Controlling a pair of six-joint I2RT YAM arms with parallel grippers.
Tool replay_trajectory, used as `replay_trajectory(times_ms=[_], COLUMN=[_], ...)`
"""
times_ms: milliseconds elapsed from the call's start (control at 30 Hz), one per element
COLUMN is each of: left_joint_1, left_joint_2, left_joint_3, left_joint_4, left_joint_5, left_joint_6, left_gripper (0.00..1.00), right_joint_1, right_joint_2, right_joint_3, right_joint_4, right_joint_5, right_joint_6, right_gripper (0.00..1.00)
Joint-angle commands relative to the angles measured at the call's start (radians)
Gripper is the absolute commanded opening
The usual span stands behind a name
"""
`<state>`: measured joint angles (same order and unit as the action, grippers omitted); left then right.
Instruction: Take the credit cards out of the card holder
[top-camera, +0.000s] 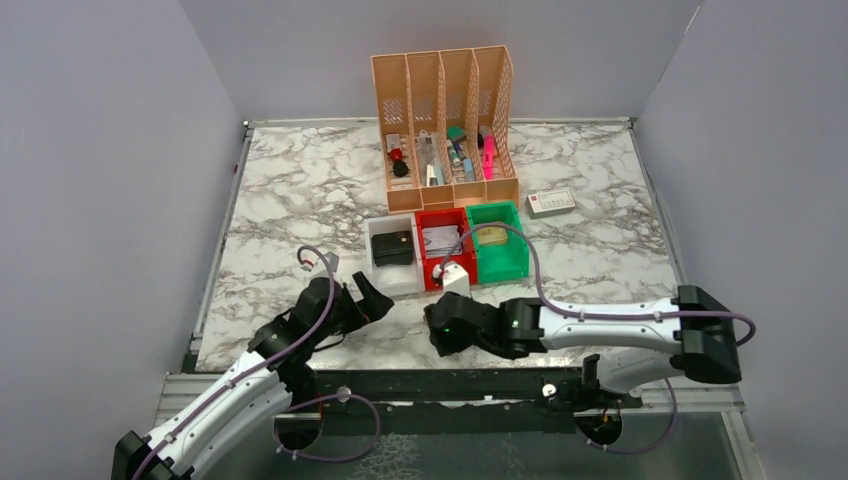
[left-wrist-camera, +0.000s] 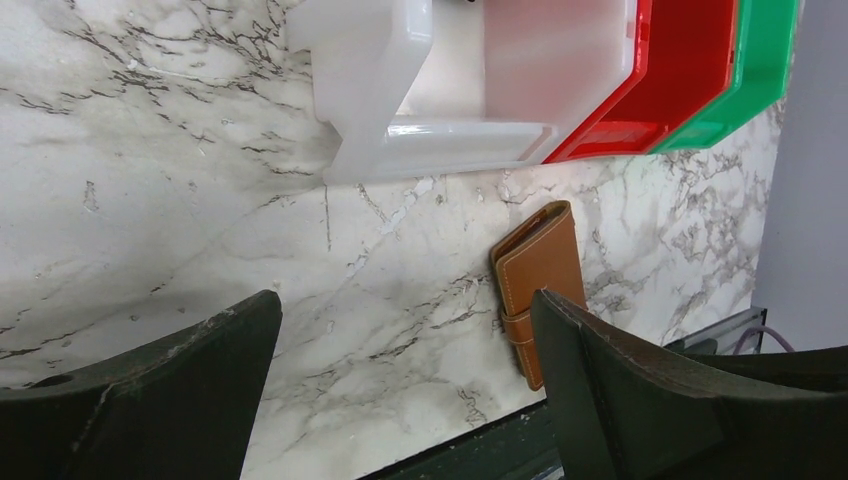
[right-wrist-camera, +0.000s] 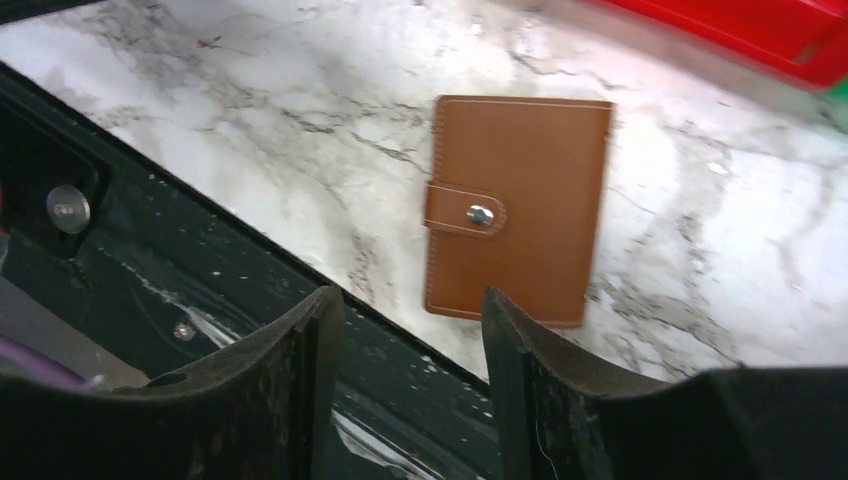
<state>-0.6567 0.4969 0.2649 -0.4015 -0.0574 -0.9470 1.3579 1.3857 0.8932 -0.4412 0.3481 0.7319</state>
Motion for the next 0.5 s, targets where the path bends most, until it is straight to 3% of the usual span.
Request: replay_trajectory(times_ms=[0,233,467], left_joint_1=[-0.001,-0.016,-0.24], left_joint_2=[-0.012,0.154,0.33], left_joint_3=[-0.011,0.017,0.123], left_joint_4=[0.012,0.097,0.116], left_joint_5=[0.025,0.128,-0.044], left_joint_6=[0.005,0.056,0.015], left_gripper=[0.99,0.97,0.91], right_joint_1=[-0.027,-0.211,-0.349], right_joint_2=[-0.114,-0.247,-0.299], right_joint_3=[-0.107,-0.314,-0.443], right_joint_4=[0.016,0.167,0.36], right_joint_5=[0.11,-0.084,-0.294], right_joint_6=[0.066,0.073,0.018], right_gripper=[0.59,0.59,0.59])
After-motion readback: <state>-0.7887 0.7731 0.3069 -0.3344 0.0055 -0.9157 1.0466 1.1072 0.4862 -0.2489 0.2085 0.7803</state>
